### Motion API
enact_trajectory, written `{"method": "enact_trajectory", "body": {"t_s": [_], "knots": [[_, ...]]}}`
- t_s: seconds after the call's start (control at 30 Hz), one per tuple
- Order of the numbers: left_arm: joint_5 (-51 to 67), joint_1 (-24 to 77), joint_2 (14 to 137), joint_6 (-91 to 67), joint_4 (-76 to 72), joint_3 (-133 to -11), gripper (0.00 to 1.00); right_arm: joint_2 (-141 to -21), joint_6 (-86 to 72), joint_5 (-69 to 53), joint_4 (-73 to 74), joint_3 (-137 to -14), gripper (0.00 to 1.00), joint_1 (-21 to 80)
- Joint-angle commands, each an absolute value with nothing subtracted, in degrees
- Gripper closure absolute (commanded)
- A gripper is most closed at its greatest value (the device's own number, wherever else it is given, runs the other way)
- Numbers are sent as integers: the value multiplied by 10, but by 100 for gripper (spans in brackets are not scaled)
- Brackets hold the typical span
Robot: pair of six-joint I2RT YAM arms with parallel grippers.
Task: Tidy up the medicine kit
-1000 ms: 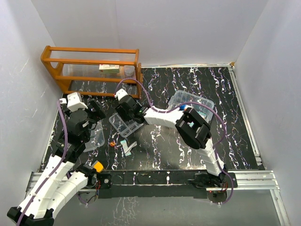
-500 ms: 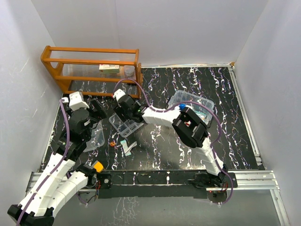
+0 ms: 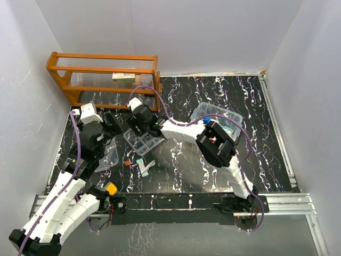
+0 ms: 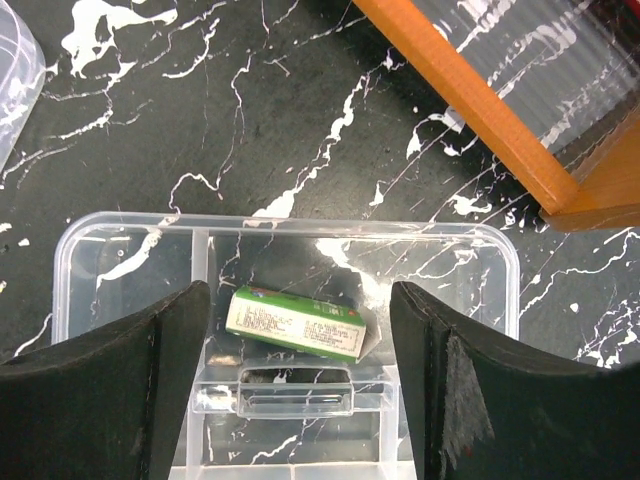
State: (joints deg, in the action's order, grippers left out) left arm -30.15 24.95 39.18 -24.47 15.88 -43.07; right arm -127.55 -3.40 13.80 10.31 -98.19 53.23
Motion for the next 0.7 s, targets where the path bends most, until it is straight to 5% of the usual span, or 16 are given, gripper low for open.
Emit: {"method": "enact_trajectory", "body": {"t_s": [0.0,0.13,0.47,0.67], "knots": [[-300,250,388,-241,156,-429,20,-1245,-55,154,89,-1013,30,530],[-296,251,390,-242,155,-428,20,-1223,-74,151,82,-997,34,526],[-287,250,395,-244,154,-427,20,-1237,-90,126,82,-953,66,519],[-282,251,401,-244,154,-427,20,-1247,-85,131,87,-963,66,519]]}}
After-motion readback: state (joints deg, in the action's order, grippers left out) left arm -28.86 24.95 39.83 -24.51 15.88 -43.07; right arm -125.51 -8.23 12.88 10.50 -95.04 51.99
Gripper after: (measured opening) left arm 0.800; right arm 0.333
